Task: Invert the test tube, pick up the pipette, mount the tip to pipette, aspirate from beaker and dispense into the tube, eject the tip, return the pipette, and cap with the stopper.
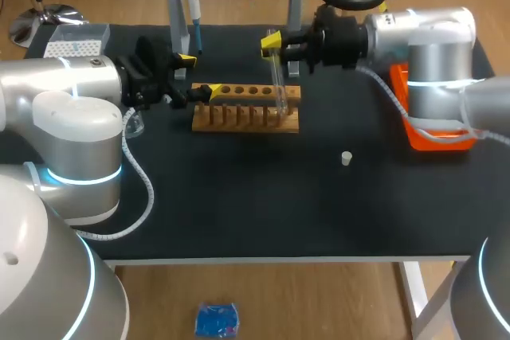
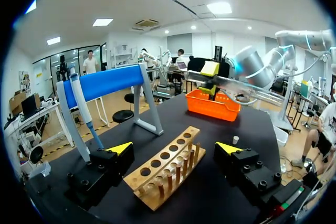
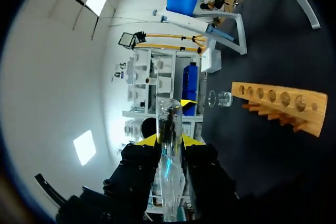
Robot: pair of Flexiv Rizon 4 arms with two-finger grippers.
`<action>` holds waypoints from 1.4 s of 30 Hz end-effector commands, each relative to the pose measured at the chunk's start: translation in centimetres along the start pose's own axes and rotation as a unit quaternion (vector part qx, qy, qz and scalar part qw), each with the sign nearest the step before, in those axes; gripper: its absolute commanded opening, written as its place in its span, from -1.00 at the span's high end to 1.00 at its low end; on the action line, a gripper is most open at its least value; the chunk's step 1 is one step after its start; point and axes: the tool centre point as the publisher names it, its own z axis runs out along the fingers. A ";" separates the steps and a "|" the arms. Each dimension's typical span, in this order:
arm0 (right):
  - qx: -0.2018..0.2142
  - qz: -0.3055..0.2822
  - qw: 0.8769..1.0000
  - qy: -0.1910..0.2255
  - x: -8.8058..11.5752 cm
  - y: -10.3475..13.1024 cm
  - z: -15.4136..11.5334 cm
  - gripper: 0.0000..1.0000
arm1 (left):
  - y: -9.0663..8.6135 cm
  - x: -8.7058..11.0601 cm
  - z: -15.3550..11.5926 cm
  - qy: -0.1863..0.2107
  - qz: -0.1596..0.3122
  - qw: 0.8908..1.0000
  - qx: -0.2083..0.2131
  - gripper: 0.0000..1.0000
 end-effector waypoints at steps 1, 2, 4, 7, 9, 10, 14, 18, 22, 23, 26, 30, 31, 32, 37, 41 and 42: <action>0.005 0.008 1.000 -0.001 -0.4 0.1 0.0 1.00 | 0.1 0.0 0.0 0.000 0.000 1.000 0.001 -1.00; 0.008 0.006 1.000 0.000 -0.4 0.1 0.0 1.00 | 0.1 0.0 0.0 0.000 0.000 1.000 0.001 -1.00; 0.019 0.002 1.000 0.012 -0.3 0.1 -0.2 1.00 | 0.1 0.0 0.0 0.000 0.000 1.000 0.001 -1.00; 0.018 -0.001 1.000 0.008 -0.2 0.2 -0.3 1.00 | 0.1 0.0 0.0 0.000 0.000 1.000 0.001 -1.00; 0.018 0.001 1.000 0.009 -0.2 0.2 -0.3 1.00 | 0.1 0.0 0.0 0.000 0.000 1.000 0.001 -1.00; 0.019 0.001 1.000 0.009 -0.2 0.3 -0.4 1.00 | 0.1 0.0 0.0 0.000 0.000 1.000 0.001 -1.00; 0.023 0.005 1.000 0.007 -0.3 0.2 -0.3 1.00 | 0.1 0.0 0.0 0.000 0.000 1.000 0.001 -1.00; 0.025 0.006 1.000 0.005 -0.4 0.2 -0.3 1.00 | 0.1 0.0 0.0 0.000 0.000 1.000 0.001 -1.00; 0.027 0.005 1.000 0.003 -0.4 0.2 -0.3 1.00 | 0.1 0.0 0.0 0.000 0.000 1.000 0.001 -1.00; 0.027 0.005 1.000 0.003 -0.4 0.2 -0.3 1.00 | 0.1 0.0 0.0 0.000 0.000 1.000 0.001 -1.00; 0.027 0.005 1.000 0.003 -0.4 0.2 -0.3 1.00 | 0.1 0.0 0.0 0.000 0.000 1.000 0.001 -1.00; 0.027 0.005 1.000 0.003 -0.4 0.2 -0.3 1.00 | 0.1 0.0 0.0 0.000 0.000 1.000 0.001 -1.00; 0.027 0.005 1.000 0.003 -0.4 0.2 -0.3 1.00 | 0.1 0.0 0.0 0.000 0.000 1.000 0.001 -1.00; 0.027 0.005 1.000 0.003 -0.4 0.2 -0.3 1.00 | 0.1 0.0 0.0 0.000 0.000 1.000 0.001 -1.00; 0.027 0.005 1.000 0.003 -0.4 0.2 -0.3 1.00 | 0.1 0.0 0.0 0.000 0.000 1.000 0.001 -1.00; 0.027 0.005 1.000 0.003 -0.4 0.2 -0.3 1.00 | 0.1 0.0 0.0 0.000 0.000 1.000 0.001 -1.00; 0.027 0.005 1.000 0.003 -0.4 0.2 -0.3 1.00 | 0.1 0.0 0.0 0.000 0.000 1.000 0.001 -1.00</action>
